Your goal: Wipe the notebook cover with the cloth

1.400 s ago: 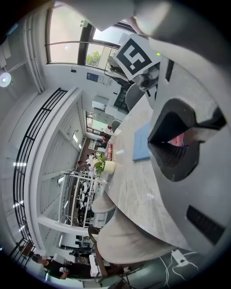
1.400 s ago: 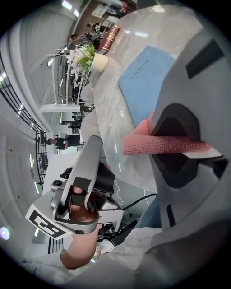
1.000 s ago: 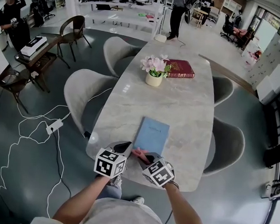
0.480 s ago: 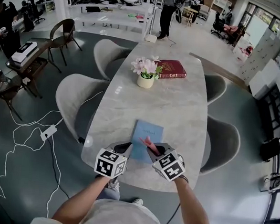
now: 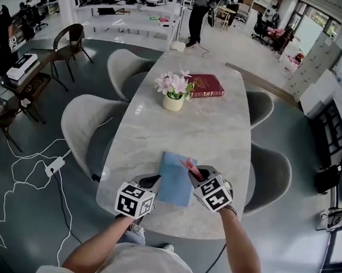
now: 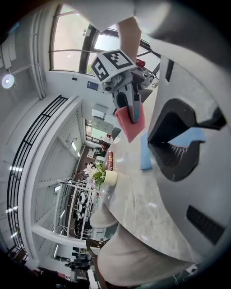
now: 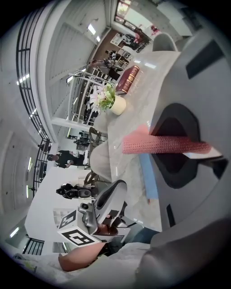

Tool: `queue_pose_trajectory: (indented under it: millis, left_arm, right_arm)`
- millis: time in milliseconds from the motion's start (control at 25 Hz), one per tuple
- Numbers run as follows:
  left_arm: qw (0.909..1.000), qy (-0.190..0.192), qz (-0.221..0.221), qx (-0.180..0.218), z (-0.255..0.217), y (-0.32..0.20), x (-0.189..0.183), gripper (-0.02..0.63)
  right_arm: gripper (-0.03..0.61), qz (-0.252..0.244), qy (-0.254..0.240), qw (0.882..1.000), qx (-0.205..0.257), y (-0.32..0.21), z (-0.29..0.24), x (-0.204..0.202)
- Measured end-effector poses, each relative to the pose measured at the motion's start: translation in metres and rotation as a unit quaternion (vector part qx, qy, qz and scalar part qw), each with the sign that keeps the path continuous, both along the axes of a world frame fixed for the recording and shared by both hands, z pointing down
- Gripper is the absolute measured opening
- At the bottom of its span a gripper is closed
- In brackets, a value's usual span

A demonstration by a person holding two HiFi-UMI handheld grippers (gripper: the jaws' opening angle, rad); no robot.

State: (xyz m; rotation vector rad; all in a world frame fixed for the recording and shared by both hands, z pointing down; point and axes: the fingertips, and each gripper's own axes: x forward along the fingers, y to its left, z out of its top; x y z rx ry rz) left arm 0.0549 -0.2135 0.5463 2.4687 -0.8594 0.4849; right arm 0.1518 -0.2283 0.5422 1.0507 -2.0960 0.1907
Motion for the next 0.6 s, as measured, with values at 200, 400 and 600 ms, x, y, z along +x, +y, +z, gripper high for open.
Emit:
queue_pose_trajectory:
  millis: [200,400,600]
  left_arm:
    - [1.0,-0.003,0.009,-0.001,0.003,-0.012,0.003,0.008]
    - [0.9998,-0.004,0.021,-0.003,0.004,-0.021,0.008,0.008]
    - [0.9995,-0.005,0.029,-0.009,0.007,-0.025,0.01,0.008]
  right_arm:
    - [0.015,0.006,0.031,0.999,-0.006,-0.022,0.016,0.01]
    - [0.015,0.017,0.053,0.998,-0.015,-0.044,0.032,0.019]
    - [0.015,0.02,0.066,0.997,-0.037,-0.054,0.053,0.021]
